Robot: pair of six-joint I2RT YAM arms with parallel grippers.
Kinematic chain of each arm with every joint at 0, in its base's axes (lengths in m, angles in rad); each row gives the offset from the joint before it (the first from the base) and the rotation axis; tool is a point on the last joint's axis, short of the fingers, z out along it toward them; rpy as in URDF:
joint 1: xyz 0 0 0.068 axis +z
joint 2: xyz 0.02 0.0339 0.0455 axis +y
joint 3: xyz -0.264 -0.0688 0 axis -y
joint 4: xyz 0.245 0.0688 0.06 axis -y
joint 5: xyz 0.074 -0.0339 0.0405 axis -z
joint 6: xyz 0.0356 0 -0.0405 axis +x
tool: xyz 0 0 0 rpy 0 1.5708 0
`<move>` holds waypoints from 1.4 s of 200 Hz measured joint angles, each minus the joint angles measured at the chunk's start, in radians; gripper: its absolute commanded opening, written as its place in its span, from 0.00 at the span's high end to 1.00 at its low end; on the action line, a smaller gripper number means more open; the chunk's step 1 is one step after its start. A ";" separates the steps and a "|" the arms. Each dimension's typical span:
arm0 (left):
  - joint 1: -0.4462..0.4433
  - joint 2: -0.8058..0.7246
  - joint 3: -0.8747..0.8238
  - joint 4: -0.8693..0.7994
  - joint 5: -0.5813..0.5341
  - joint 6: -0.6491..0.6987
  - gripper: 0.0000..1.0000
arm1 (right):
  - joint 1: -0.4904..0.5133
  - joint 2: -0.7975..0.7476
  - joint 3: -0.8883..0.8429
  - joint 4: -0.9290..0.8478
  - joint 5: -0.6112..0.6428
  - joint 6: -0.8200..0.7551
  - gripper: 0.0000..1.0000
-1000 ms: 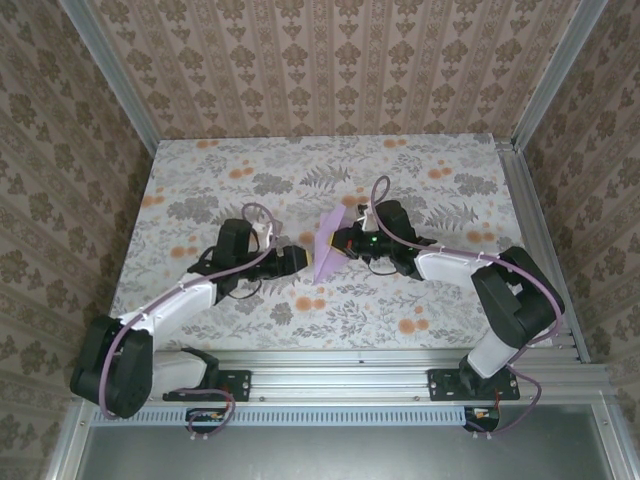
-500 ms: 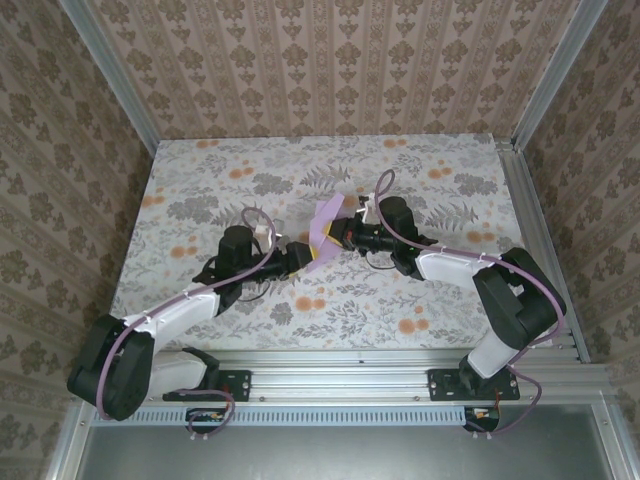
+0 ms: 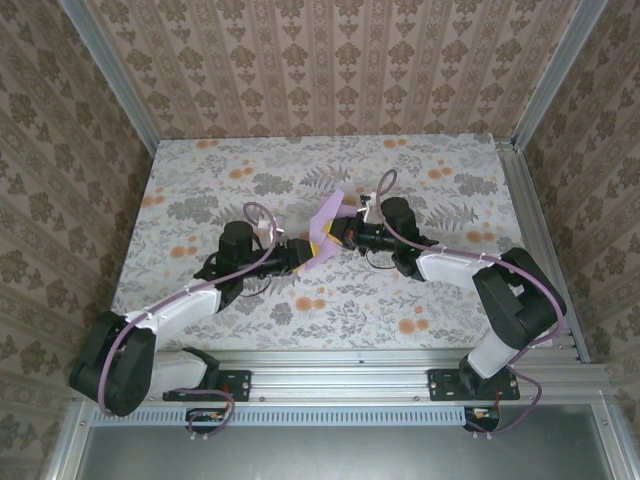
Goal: Fold a paper plane with a square sheet of paper (pick it up from the middle)
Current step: Turn over the paper at the center of the table.
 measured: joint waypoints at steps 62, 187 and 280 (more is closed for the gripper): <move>0.001 0.013 0.002 -0.010 0.007 -0.004 0.25 | -0.013 0.000 -0.006 0.041 -0.006 0.024 1.00; 0.005 0.078 -0.022 0.242 0.022 -0.180 0.49 | -0.015 0.000 -0.057 0.156 -0.009 0.079 1.00; 0.012 0.078 -0.020 0.209 0.040 -0.156 0.80 | -0.017 0.000 -0.069 0.158 -0.013 0.079 1.00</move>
